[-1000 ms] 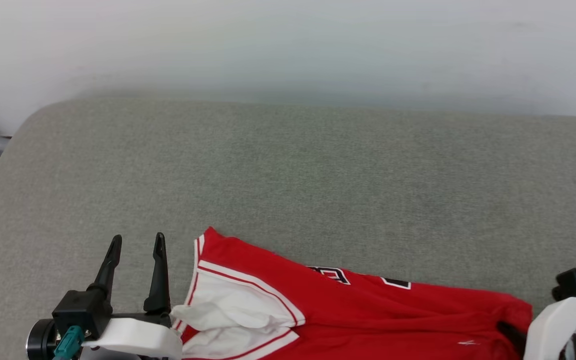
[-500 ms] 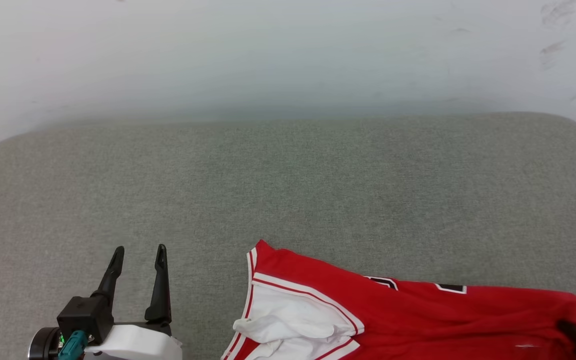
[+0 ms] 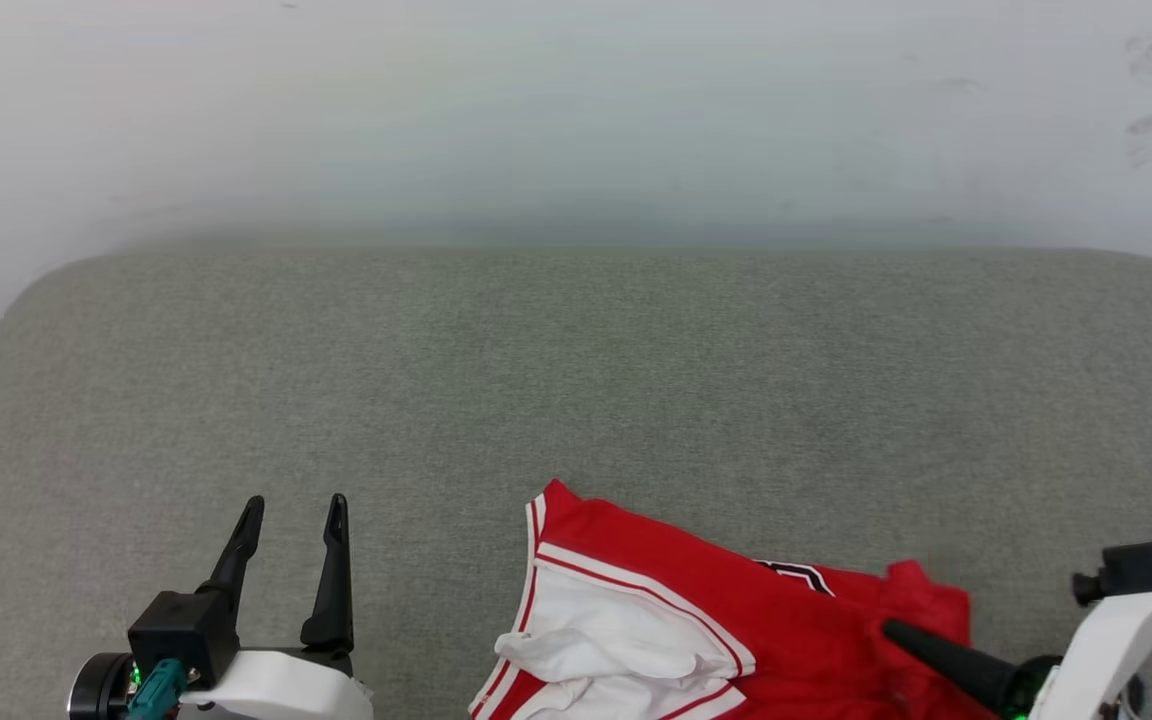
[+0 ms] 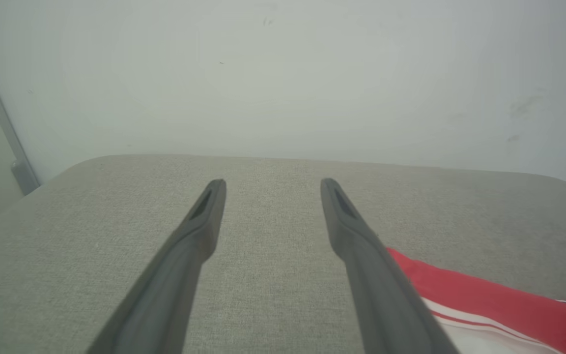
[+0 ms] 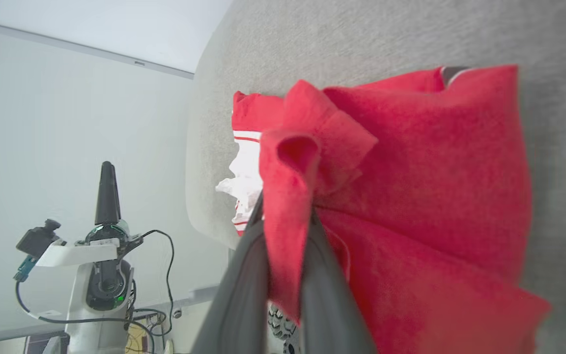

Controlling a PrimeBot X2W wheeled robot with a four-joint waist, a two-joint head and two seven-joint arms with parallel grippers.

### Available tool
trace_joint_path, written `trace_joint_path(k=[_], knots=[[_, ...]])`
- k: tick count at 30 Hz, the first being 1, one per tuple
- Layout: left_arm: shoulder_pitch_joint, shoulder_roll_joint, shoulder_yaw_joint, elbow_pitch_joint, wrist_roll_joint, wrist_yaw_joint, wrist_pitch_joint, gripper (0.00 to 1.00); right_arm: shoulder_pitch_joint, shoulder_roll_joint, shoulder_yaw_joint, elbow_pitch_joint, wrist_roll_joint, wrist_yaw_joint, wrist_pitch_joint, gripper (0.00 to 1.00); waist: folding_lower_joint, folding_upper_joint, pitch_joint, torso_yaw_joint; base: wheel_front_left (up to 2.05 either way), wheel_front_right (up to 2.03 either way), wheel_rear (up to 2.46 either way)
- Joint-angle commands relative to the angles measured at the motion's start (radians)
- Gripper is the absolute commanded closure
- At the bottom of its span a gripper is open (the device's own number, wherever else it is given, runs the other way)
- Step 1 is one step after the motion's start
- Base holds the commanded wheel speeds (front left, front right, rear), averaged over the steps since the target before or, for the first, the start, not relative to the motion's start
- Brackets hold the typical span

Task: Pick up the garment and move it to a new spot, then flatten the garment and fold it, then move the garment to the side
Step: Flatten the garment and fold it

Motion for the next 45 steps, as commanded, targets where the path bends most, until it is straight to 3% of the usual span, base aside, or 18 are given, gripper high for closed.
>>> trace_joint_path(k=[1,5,16,22,28,29,31,32,38,45], knots=[[-0.008,0.003,-0.001,-0.003,-0.005,-0.001,0.003,0.0,0.001,0.009,0.038,0.008,0.071,-0.001,-0.007,1.0,0.0,0.0,0.005,0.019,0.0,0.0,0.0],[-0.022,0.003,-0.006,-0.004,-0.006,-0.002,0.007,0.0,-0.034,0.009,0.157,0.037,0.22,-0.001,-0.088,1.0,0.0,0.0,0.017,0.05,0.0,0.0,0.0],[-0.08,-0.02,-0.019,0.015,-0.011,-0.02,-0.006,0.0,-0.149,0.008,0.516,0.107,0.37,-0.001,-0.335,1.0,0.0,0.0,0.09,0.139,0.0,0.0,0.0],[-0.101,-0.038,-0.022,0.035,-0.009,-0.032,-0.017,0.0,-0.197,0.007,0.585,0.154,0.372,-0.001,-0.411,1.0,0.0,0.0,0.122,0.167,0.0,0.0,0.0],[-0.124,-0.066,-0.023,0.061,-0.003,-0.049,-0.025,0.0,-0.217,-0.016,0.613,0.268,0.275,-0.001,-0.522,1.0,0.0,0.0,0.147,0.19,0.0,0.0,0.0],[-0.126,-0.071,-0.021,0.065,-0.002,-0.053,-0.026,0.0,-0.218,-0.014,0.619,0.281,0.272,-0.001,-0.532,0.96,0.0,0.0,0.148,0.191,0.0,0.0,0.0],[-0.127,-0.078,-0.017,0.075,-0.001,-0.056,-0.028,0.0,-0.228,-0.015,0.625,0.3,0.268,-0.001,-0.556,0.18,0.0,0.0,0.15,0.191,0.0,0.0,0.0],[-0.127,-0.079,-0.015,0.078,0.0,-0.061,-0.029,0.0,-0.234,-0.015,0.63,0.303,0.267,-0.001,-0.566,0.0,0.0,0.0,0.15,0.189,0.0,0.0,0.0],[-0.13,-0.08,-0.001,0.099,0.011,-0.073,-0.031,0.0,-0.278,-0.038,0.664,0.252,0.231,-0.001,-0.659,0.0,0.0,0.0,0.138,0.161,0.0,0.0,0.0],[-0.109,-0.076,0.015,0.105,0.024,-0.083,-0.031,0.0,-0.291,-0.117,0.674,0.161,0.101,-0.001,-0.822,0.0,0.0,0.0,0.099,0.111,0.0,0.0,0.0]])
